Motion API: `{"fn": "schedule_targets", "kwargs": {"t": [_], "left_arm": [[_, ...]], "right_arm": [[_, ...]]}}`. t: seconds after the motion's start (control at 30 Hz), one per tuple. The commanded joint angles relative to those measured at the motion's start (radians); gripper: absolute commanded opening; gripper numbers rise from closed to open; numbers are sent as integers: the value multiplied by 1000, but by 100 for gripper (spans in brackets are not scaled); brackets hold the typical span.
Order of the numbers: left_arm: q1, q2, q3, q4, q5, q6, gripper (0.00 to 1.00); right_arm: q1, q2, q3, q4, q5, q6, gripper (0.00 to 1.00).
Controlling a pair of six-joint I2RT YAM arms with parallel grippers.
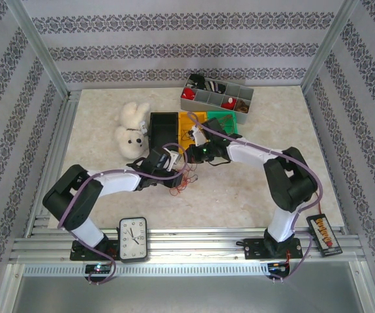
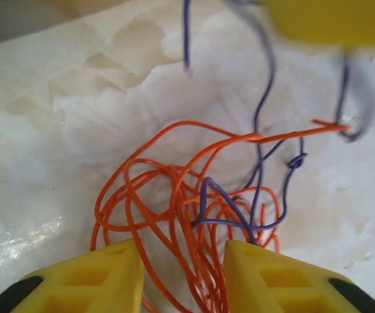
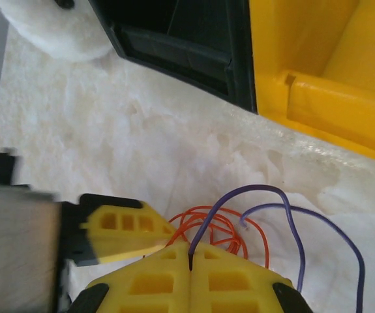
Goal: Untangle the cables
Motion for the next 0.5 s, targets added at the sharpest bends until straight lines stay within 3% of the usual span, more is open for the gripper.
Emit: {"fn": "schedule_targets", "kwargs": {"t": [0.0,0.07,0.23,0.33,0.47], "left_arm": [[-10,17,1,-10,-13,9,31],[-12,21,-14,-2,-19,-2,21],[-12,44,-44,25,-37,-14,11],[-12,59,-55,32,-61,-21,1],[-12,76,-68,49,-84,-34,0]], "right_arm": [[-30,-96,-30,37,58,34,0],[-52,-145,-41,44,97,46,0],[-104,-256,-52,59,166,60,0],[-129,-322,-52,69,215,63,0],[-164,-404,-35,67,277,46,0]]}}
